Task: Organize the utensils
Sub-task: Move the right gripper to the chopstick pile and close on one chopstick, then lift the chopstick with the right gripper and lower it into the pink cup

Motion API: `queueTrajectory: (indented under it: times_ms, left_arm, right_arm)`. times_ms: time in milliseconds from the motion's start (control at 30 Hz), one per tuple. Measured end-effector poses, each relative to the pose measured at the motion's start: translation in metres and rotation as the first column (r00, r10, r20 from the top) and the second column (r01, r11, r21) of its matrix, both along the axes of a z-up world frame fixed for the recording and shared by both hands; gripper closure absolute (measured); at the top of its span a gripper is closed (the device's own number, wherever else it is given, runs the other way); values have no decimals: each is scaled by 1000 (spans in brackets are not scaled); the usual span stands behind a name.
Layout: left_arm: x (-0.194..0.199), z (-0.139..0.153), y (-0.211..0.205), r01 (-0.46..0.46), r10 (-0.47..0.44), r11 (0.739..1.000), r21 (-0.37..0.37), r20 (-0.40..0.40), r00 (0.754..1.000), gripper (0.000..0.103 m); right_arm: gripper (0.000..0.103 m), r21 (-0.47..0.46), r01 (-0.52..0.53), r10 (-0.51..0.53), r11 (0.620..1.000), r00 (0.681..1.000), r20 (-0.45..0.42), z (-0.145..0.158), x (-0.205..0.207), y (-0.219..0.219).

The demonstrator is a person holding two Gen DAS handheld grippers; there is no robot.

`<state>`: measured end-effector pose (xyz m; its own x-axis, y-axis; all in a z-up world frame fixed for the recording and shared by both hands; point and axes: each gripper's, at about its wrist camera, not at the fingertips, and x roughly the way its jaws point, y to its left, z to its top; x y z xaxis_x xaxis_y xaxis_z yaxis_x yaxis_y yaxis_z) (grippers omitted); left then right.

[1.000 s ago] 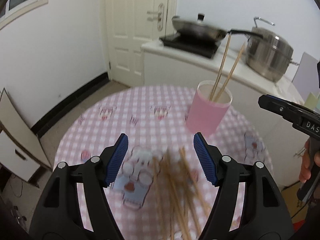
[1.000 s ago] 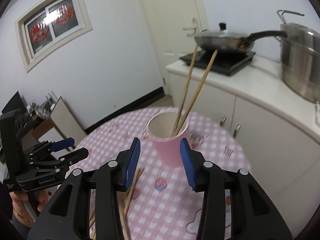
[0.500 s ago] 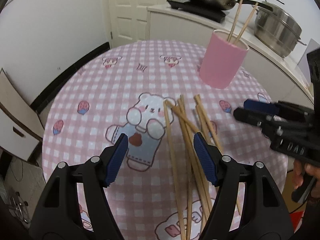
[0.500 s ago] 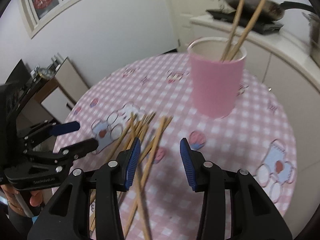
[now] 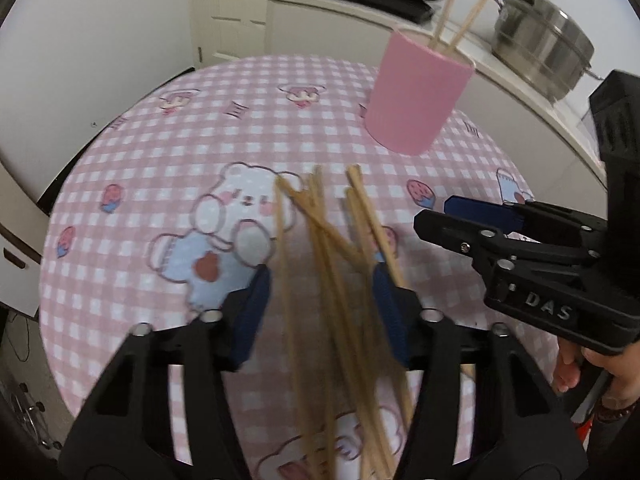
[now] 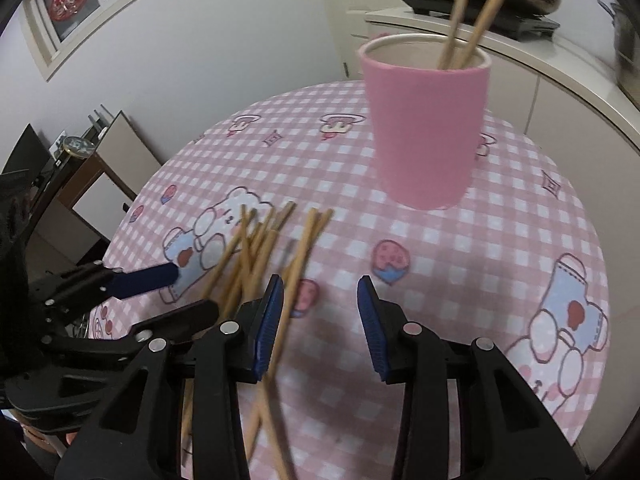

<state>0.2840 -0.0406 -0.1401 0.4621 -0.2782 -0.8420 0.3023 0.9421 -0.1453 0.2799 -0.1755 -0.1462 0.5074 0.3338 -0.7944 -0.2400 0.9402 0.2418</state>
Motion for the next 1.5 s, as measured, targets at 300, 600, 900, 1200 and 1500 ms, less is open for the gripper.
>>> queueTrajectory:
  times_ms: [300, 600, 900, 1200, 1500]
  left_arm:
    - [17, -7, -23, -6, 6, 1000, 27, -16, 1000, 72]
    - [18, -6, -25, -2, 2, 999, 41, 1, 1000, 94]
    - [11, 16, -4, -18, 18, 1000, -8, 38, 999, 94]
    - [8, 28, 14, -38, 40, 998, -42, 45, 998, 94]
    - [-3, 48, 18, -30, 37, 995, -96, 68, 997, 94]
  right_arm:
    - [67, 17, 15, -14, 1000, 1000, -13, -7, -3, -22]
    - [67, 37, -2, 3, 999, 1000, -27, -12, 0, -18]
    - [67, 35, -46, 47, 998, 998, -38, -14, 10, 13]
    - [92, -17, -54, 53, 998, 996, -66, -24, 22, 31]
    - [97, 1, -23, 23, 1000, 1000, 6, 4, 10, 18]
